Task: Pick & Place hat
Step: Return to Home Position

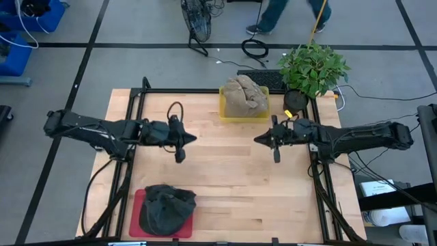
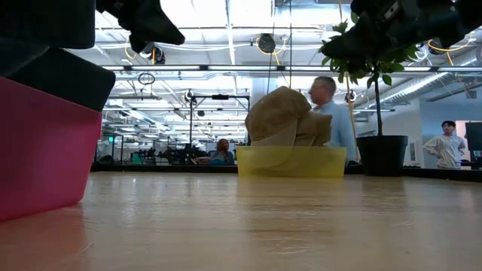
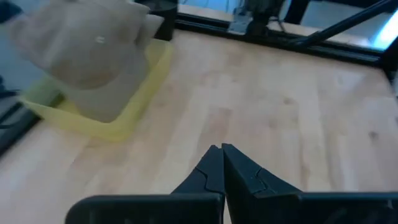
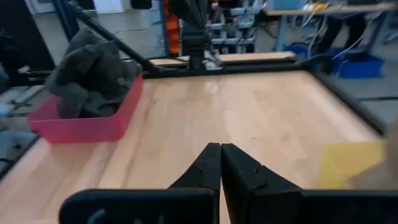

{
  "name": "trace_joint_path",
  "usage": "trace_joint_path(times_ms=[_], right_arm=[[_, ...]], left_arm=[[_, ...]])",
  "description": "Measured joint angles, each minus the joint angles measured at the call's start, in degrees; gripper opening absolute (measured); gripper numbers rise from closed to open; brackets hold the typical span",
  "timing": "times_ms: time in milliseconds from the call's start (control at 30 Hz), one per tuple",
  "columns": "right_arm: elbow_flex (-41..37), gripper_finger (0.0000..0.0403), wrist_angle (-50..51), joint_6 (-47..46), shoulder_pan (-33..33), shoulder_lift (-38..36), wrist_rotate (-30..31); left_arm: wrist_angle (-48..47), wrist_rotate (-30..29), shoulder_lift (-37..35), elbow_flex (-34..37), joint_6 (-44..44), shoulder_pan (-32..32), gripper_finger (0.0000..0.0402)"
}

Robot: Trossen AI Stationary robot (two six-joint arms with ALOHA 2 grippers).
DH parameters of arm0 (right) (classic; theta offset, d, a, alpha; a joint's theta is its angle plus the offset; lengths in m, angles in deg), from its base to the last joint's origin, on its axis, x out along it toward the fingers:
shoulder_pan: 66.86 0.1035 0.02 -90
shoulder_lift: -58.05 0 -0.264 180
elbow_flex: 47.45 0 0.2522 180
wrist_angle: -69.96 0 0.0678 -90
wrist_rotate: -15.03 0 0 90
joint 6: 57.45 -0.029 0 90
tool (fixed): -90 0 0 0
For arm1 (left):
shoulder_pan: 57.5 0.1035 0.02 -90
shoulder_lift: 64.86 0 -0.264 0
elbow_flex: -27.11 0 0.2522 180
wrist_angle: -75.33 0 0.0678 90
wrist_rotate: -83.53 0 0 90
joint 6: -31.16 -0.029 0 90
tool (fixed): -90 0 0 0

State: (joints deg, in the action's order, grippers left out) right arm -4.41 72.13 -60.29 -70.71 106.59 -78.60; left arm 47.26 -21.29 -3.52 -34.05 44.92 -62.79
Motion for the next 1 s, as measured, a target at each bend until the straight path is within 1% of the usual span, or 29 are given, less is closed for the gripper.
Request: trace_joint_path(times_ms=[133, 233, 333, 400, 500, 533, 633, 700, 867, 933, 1000], right_arm=[[0.00, 0.0001, 1.41, 0.49, -0.95, -1.68, 0.58], [0.00, 0.0001, 2.32, 0.47, -1.06, -2.39, 0.55], [0.00, 0.0001, 2.88, 0.36, -1.06, -2.39, 0.54], [0.00, 0.0001, 2.91, 0.36, -1.06, -2.37, 0.55], [0.00, 0.0002, 2.84, 0.47, -1.06, -2.37, 0.65], [0.00, 0.0002, 2.84, 0.47, -1.06, -2.37, 0.65], [0.00, 0.0001, 2.69, 0.51, -1.06, -2.37, 0.76], [0.00, 0.0001, 2.71, 0.51, -1.06, -2.35, 0.94], [0.00, 0.0001, 2.18, 0.41, -1.06, -2.37, 6.46], [0.00, 0.0001, 1.93, -0.72, -1.06, -2.37, 8.73], [0.00, 0.0002, 1.90, -2.53, -1.04, -2.37, 11.01]], left_arm=[[-4.03, 0.76, -3.50, 0.00, -3.41, 1.37, 0.0001], [-8.59, -1.69, -7.22, 0.15, -4.15, 1.64, 0.0001], [-8.62, -2.82, -12.40, 3.84, -3.96, 1.64, 0.0001], [-4.96, -2.54, -16.32, 8.12, -3.13, 1.41, 0.0002], [2.44, -0.15, -22.61, 16.69, -2.68, 0.55, 0.0001], [5.96, 1.59, -24.51, 19.67, -2.82, 0.33, 0.0002], [16.35, 9.34, -30.04, 27.96, -4.39, 0.21, 0.0001], [20.72, 10.98, -33.40, 32.63, -4.19, 0.22, 0.0002], [21.49, 10.40, -41.75, 39.78, -2.49, 0.23, 0.0002], [20.86, 10.78, -44.83, 41.07, -2.65, 0.23, 0.0001], [18.30, 11.82, -47.92, 41.42, -3.92, 0.23, 0.0001]])
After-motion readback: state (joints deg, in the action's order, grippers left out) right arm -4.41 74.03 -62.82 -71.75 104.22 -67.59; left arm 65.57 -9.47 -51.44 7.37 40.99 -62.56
